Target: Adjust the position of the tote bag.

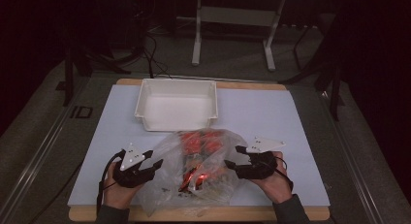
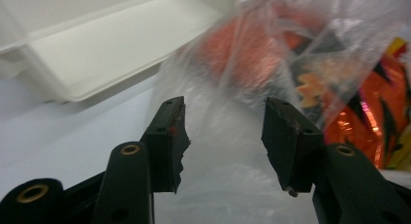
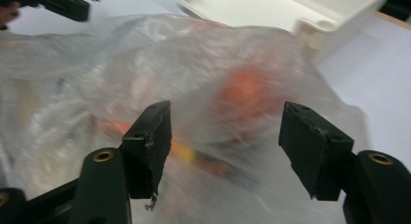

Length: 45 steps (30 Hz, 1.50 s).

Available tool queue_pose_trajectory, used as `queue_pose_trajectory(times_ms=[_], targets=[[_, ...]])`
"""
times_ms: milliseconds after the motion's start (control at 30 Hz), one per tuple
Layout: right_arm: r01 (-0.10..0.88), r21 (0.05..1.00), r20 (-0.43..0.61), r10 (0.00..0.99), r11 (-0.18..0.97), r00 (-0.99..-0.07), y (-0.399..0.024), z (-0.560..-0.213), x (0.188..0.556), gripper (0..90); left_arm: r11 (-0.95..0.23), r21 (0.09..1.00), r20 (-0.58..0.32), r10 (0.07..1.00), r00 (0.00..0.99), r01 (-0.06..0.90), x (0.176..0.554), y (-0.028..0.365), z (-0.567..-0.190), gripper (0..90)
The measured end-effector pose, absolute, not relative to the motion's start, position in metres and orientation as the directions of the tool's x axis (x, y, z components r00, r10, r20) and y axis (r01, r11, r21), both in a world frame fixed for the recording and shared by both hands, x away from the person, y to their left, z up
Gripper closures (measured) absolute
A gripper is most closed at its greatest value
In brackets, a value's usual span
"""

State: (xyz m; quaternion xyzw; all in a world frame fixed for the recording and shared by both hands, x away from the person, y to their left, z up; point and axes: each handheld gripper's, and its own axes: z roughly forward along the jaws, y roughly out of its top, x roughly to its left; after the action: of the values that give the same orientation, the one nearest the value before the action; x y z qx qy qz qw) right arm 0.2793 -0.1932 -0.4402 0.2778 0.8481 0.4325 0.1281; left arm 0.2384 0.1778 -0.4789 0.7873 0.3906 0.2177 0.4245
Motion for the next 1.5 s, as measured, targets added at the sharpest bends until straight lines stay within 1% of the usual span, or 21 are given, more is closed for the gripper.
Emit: queue_pose_trajectory(times_ms=[67,300,433,600,667,733,767,833,867,933,967,1067,1167,1233,1333,1400,1467,1500], targets=[[0.359,0.803,0.039,0.559,0.475,-0.828,-0.187,-0.441,0.279,35.4,-0.345,0.837,0.012,0.788,0.616,0.426,0.238,0.171,-0.478,49.9],[0.367,0.787,0.077,0.511,0.496,-0.856,-0.16,-0.452,0.283,30.9,-0.399,0.822,0.016,0.73,0.684,0.406,0.24,0.145,-0.48,44.9],[0.39,0.753,0.086,0.509,0.529,-0.856,-0.147,-0.466,0.29,29.4,-0.467,0.779,0.04,0.702,0.711,0.417,0.243,0.128,-0.488,41.6],[0.39,0.708,0.032,0.525,0.589,-0.85,-0.134,-0.479,0.292,29.5,-0.528,0.723,0.097,0.717,0.69,0.447,0.251,0.113,-0.499,40.2],[0.398,0.702,0.025,0.538,0.591,-0.843,-0.133,-0.481,0.293,34.6,-0.547,0.702,0.128,0.728,0.674,0.457,0.254,0.109,-0.502,41.1],[0.416,0.696,0.029,0.556,0.585,-0.83,-0.135,-0.48,0.294,46.6,-0.573,0.676,0.181,0.739,0.649,0.463,0.258,0.107,-0.507,46.1],[0.418,0.701,0.031,0.562,0.577,-0.827,-0.137,-0.479,0.295,53.3,-0.582,0.661,0.198,0.744,0.638,0.473,0.26,0.106,-0.508,50.6],[0.422,0.705,0.032,0.568,0.57,-0.822,-0.143,-0.477,0.295,66.5,-0.579,0.646,0.201,0.758,0.621,0.497,0.264,0.107,-0.512,62.1],[0.42,0.707,0.025,0.573,0.569,-0.819,-0.145,-0.477,0.294,71.7,-0.581,0.638,0.209,0.762,0.612,0.505,0.266,0.108,-0.513,67.8],[0.414,0.707,0.0,0.585,0.573,-0.811,-0.152,-0.476,0.294,79.6,-0.58,0.633,0.224,0.772,0.595,0.513,0.268,0.11,-0.513,79.2],[0.411,0.707,-0.013,0.592,0.575,-0.806,-0.156,-0.476,0.294,82.3,-0.58,0.629,0.233,0.776,0.586,0.517,0.269,0.112,-0.513,82.6],[0.42,0.697,-0.044,0.62,0.581,-0.783,-0.171,-0.475,0.294,86.4,-0.57,0.626,0.251,0.793,0.555,0.532,0.27,0.119,-0.511,87.3],[0.443,0.689,-0.056,0.651,0.574,-0.757,-0.188,-0.475,0.295,87.6,-0.555,0.623,0.263,0.812,0.521,0.551,0.272,0.129,-0.51,88.2],[0.456,0.685,-0.067,0.673,0.568,-0.737,-0.201,-0.476,0.296,88.2,-0.534,0.627,0.253,0.828,0.501,0.566,0.272,0.138,-0.511,88.3],[0.482,0.689,-0.048,0.698,0.541,-0.714,-0.219,-0.478,0.296,88.9,-0.499,0.647,0.212,0.844,0.492,0.577,0.273,0.148,-0.511,88.5],[0.487,0.698,-0.02,0.695,0.525,-0.719,-0.226,-0.479,0.296,89.0,-0.5,0.646,0.216,0.844,0.49,0.577,0.272,0.148,-0.511,88.5],[0.487,0.696,-0.027,0.697,0.528,-0.717,-0.225,-0.48,0.295,88.7,-0.509,0.641,0.232,0.842,0.487,0.574,0.272,0.144,-0.511,88.2],[0.487,0.694,-0.029,0.696,0.531,-0.718,-0.225,-0.48,0.295,86.6,-0.514,0.649,0.231,0.836,0.498,0.561,0.27,0.143,-0.51,87.6]])
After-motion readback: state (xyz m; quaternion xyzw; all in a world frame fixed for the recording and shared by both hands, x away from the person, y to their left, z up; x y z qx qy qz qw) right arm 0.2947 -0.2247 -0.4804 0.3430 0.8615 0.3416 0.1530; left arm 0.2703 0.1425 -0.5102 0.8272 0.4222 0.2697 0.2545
